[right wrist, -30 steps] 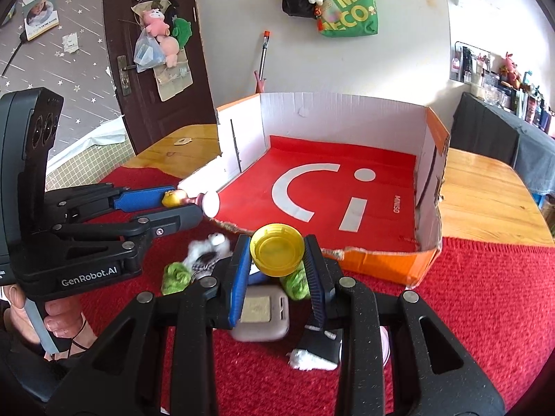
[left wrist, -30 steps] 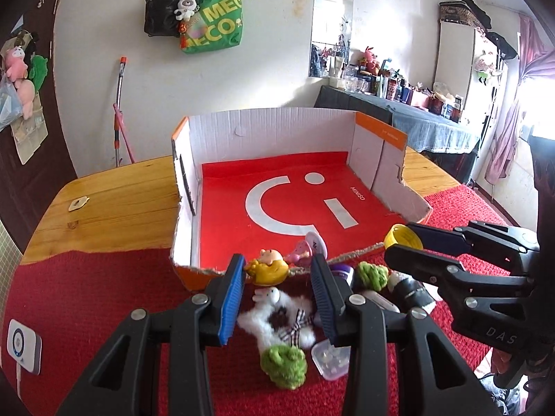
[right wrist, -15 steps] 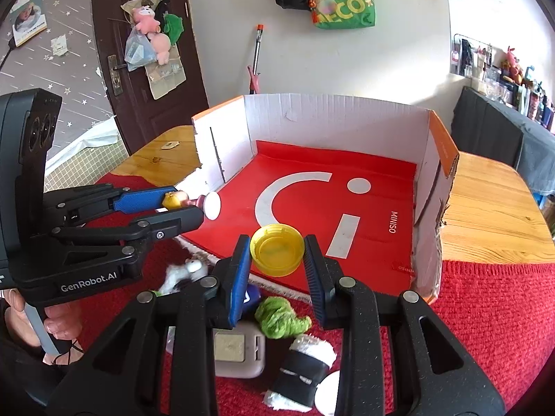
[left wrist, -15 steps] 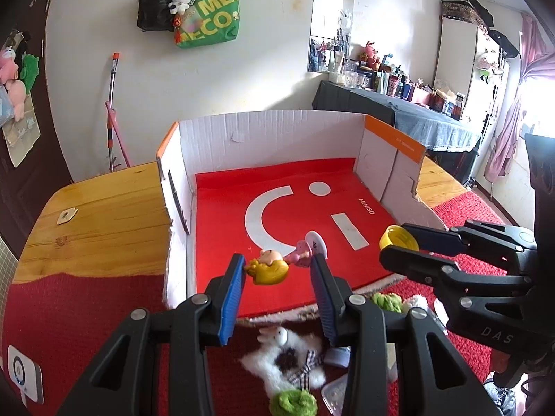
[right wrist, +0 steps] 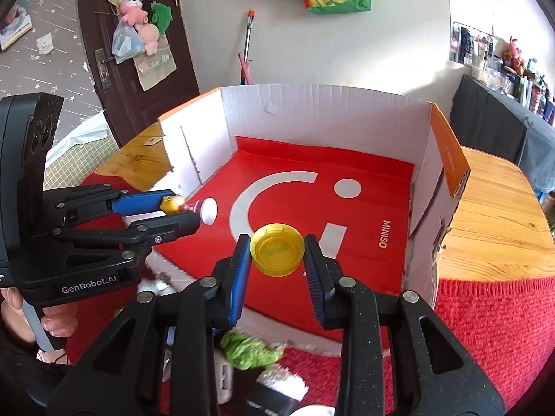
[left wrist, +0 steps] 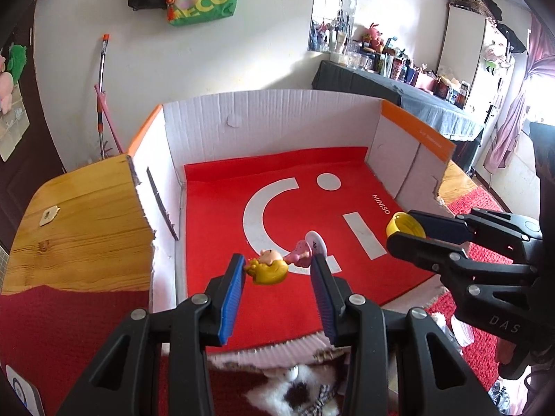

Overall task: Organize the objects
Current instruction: 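Lift and carry the duck toy and yellow cap over the box with both grippers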

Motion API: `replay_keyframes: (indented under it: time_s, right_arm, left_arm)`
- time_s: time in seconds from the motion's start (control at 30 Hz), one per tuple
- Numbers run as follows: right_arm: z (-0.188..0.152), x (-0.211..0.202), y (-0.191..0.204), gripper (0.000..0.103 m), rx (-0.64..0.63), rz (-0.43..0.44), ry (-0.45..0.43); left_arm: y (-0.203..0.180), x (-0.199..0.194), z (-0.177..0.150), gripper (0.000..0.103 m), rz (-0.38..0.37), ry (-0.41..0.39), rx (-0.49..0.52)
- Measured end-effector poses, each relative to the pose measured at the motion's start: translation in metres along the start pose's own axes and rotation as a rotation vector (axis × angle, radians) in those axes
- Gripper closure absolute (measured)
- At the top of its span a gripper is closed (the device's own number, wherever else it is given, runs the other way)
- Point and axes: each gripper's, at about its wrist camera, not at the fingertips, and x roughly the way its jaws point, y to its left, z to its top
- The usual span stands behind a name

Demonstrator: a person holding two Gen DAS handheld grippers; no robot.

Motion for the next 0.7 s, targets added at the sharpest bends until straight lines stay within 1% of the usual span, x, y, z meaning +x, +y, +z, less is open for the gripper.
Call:
replay_keyframes:
  time_s: [0.27,0.7]
  right_arm:
    - [0.007,0.023,-0.010,0.074,0.009,-0.016,0.052]
    - [0.011,0.048,-0.024,0.074,0.031,-0.036,0.112]
  left_arm:
    - [0.008,0.023,0.012,0.062,-0.010,0.042,-0.005]
    - [0.015,0.058,0.015,0.062,-0.035,0.131,-0.016]
